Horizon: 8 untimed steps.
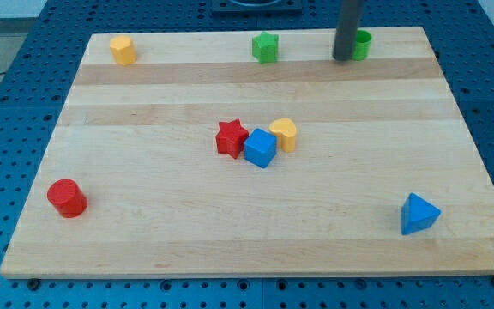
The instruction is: Push the red star towards the left center of the board
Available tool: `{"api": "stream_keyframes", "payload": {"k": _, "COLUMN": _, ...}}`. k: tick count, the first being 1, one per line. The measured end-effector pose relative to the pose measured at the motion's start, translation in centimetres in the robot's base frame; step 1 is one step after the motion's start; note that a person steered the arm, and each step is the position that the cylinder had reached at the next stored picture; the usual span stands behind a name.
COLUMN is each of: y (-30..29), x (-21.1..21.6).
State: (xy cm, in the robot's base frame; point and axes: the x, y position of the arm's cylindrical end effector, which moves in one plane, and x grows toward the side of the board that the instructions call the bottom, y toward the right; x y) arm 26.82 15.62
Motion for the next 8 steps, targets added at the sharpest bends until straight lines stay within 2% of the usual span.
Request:
{"api": "stream_keyframes", "payload": {"k": 1, "y": 2.8, "x": 0.3}}
{"api": "stream_keyframes", "payload": {"k": 5, "y": 1.4, "x": 1.2}}
{"api": "stream_keyframes", "payload": {"k": 6, "y": 0.3, "x": 4.2}}
{"api": "stream_keyframes", "payload": {"k": 7, "y": -3.8, "x": 6.8}}
{"api": "stream_keyframes", "payload": {"k": 8, "y": -5.0, "x": 13.3}}
